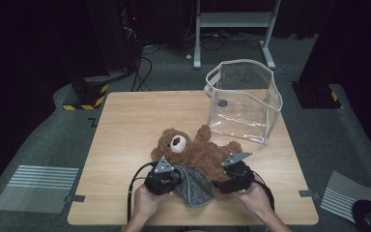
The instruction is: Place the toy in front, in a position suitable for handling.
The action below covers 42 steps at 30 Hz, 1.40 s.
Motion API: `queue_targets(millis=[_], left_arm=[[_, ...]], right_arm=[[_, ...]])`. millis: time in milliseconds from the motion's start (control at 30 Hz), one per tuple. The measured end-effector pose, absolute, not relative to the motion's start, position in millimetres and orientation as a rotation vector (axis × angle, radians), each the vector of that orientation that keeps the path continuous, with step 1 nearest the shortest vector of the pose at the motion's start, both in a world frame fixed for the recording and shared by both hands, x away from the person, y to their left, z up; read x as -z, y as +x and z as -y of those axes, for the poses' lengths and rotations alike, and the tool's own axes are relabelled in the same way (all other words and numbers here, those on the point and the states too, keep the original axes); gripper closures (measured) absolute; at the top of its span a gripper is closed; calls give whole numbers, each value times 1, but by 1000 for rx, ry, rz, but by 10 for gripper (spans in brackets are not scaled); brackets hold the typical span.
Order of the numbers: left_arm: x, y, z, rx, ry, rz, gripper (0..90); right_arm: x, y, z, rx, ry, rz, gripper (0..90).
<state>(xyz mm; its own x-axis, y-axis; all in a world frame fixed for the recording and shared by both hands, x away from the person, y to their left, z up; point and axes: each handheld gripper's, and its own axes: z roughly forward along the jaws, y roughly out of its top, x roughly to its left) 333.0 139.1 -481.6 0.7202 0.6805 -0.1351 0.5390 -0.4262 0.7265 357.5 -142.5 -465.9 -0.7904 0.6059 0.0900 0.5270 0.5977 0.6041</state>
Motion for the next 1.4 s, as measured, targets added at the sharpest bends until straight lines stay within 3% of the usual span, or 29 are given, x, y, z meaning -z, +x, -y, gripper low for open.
queue_targets(millis=[167,333,867,1400], left_arm=[[479,331,-149,-219,2110,-934,805],[478,329,-160,-212,2086,-951,816],[470,319,-205,-293,2049,-1068,835],[483,321,-246,-460,2099,-1261,830]], right_arm=[[472,357,144,-939,917,-2685,572],[472,354,149,-909,876,-2672,628],[469,353,154,-905,829,-2627,642],[466,359,168,-878,850,-2569,637]])
